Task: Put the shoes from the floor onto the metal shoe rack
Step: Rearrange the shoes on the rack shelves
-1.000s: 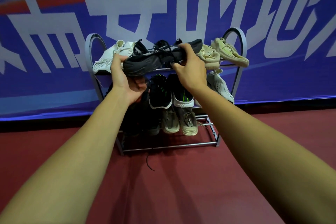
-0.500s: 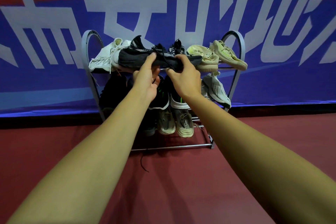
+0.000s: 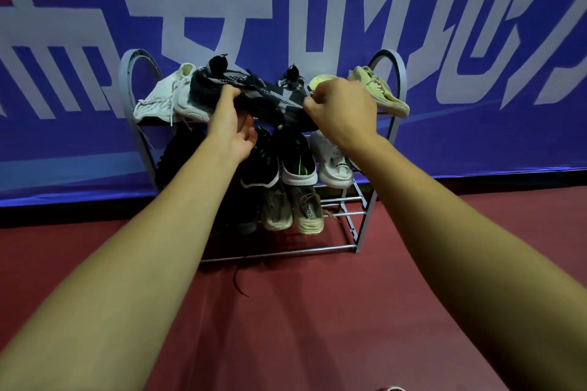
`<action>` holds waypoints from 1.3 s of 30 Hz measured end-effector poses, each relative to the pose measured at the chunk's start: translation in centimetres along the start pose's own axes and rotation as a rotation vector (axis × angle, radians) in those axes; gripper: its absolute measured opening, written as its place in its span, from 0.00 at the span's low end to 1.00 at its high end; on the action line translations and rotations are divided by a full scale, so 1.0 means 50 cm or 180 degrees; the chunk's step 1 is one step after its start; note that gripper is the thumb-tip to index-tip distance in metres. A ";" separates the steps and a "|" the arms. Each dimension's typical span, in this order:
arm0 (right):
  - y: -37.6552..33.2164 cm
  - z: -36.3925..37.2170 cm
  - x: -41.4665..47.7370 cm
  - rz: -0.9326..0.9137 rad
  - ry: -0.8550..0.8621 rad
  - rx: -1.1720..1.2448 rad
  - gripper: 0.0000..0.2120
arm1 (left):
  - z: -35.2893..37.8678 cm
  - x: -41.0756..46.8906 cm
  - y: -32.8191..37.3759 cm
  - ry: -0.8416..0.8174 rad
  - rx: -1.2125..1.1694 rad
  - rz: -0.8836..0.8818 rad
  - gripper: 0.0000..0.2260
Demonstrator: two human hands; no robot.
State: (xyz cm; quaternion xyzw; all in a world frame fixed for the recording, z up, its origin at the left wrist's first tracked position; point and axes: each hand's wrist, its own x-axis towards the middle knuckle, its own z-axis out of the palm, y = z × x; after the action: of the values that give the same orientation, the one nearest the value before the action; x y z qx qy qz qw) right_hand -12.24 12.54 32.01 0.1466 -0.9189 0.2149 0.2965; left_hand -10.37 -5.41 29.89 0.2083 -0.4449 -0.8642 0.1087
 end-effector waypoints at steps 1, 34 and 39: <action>0.000 0.001 0.000 -0.0001 -0.0066 0.0027 0.12 | 0.000 -0.005 0.002 -0.0035 -0.0052 -0.0040 0.13; -0.073 0.136 -0.019 0.2300 -0.1708 0.4847 0.06 | -0.061 0.011 -0.018 -0.0151 -0.0026 -0.0128 0.03; -0.059 0.156 -0.017 0.2540 -0.1658 0.4584 0.04 | -0.047 0.039 -0.029 -0.0007 -0.0217 -0.0030 0.11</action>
State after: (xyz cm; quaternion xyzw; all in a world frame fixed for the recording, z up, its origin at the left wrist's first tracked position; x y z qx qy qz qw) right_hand -14.16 6.35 26.71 0.0097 -0.5804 0.7927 -0.1864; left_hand -11.02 -7.00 26.98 0.2055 -0.4143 -0.8796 0.1112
